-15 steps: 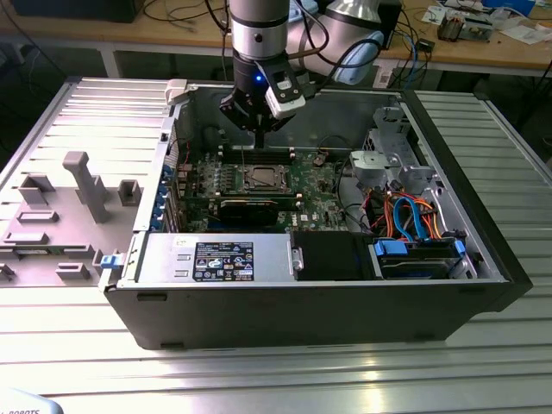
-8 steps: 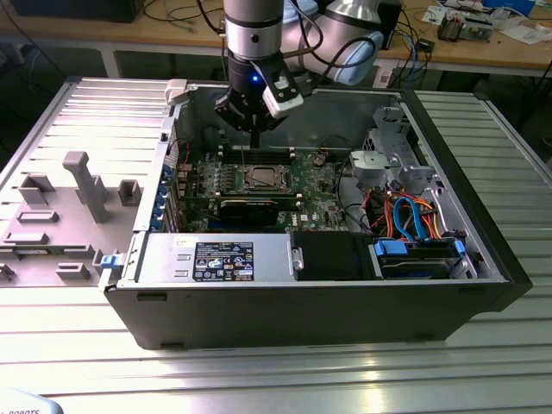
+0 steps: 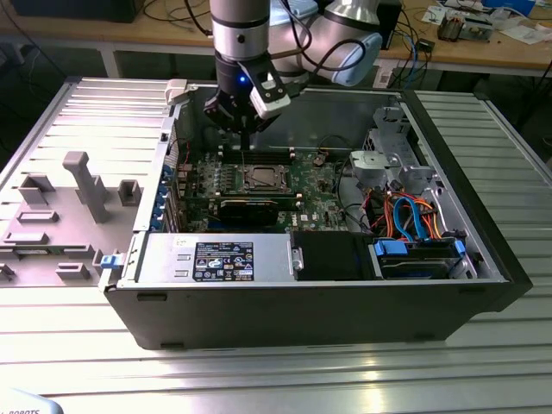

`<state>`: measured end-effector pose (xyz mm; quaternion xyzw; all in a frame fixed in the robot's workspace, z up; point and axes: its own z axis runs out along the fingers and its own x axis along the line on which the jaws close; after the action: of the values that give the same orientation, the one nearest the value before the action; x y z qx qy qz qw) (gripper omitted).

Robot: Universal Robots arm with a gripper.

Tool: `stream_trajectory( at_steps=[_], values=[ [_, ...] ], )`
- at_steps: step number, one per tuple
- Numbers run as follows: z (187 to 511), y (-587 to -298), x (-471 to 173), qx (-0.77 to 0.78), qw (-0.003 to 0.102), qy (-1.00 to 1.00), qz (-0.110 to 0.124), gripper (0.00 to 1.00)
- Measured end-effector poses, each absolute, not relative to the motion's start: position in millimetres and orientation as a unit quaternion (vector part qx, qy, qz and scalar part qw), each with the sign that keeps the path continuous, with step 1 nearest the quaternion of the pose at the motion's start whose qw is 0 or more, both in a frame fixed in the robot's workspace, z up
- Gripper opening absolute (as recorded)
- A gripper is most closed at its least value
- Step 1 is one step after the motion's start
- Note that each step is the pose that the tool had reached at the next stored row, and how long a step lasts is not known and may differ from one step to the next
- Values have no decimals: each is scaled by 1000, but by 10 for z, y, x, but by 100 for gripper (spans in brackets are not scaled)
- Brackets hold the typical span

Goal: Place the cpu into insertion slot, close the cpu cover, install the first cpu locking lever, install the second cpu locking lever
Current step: 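Install the first cpu locking lever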

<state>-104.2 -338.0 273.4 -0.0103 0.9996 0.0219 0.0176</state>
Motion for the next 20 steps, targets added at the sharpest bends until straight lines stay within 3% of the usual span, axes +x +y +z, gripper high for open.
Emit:
stream_trajectory(
  at_steps=[20],
  values=[
    [2636, -3368, -1219, 15, 18, 999, 35, 11]
  ],
)
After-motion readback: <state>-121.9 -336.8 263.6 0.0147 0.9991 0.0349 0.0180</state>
